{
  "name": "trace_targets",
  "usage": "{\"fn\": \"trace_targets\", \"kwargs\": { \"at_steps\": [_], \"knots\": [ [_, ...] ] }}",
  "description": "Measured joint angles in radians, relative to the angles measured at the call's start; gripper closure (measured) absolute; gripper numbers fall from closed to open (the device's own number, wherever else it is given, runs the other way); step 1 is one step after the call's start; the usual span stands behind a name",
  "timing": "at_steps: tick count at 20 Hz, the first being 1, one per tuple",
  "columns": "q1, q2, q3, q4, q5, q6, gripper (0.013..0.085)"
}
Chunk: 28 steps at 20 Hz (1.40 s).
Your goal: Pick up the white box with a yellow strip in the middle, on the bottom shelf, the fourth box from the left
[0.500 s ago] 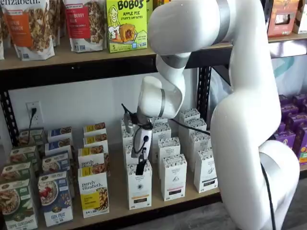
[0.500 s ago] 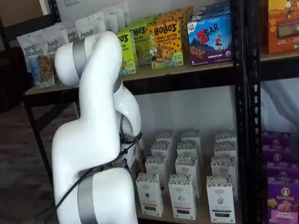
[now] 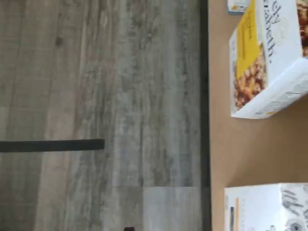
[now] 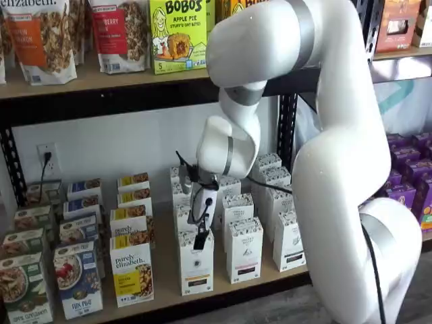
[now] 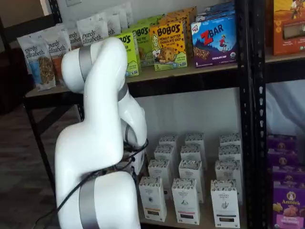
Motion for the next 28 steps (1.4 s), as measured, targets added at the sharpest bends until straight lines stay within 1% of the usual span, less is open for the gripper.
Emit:
{"fn": "trace_targets", "kwargs": {
  "at_steps": [2, 3, 7, 9, 13, 17, 20, 25, 28],
  "knots": [
    [0.004, 0.014, -0.005, 0.049, -0.033, -0.043, 0.013],
    [0.004, 0.02, -0.01, 0.055, -0.04, -0.049, 0.013],
    [-0.004, 0.05, -0.041, 0.036, -0.046, -0.04, 0.013],
    [-0.009, 0.068, -0.06, 0.022, -0.05, -0.031, 0.013],
    [-0.025, 0.106, -0.11, -0.026, -0.038, 0.0, 0.013],
    [-0.04, 0.143, -0.156, -0.089, -0.032, 0.045, 0.013],
    [-0.051, 0.183, -0.203, -0.122, -0.02, 0.065, 0.013],
    [-0.063, 0.234, -0.263, -0.162, -0.008, 0.09, 0.013],
    [-0.069, 0.261, -0.295, -0.169, 0.0, 0.091, 0.013]
  ]
}}
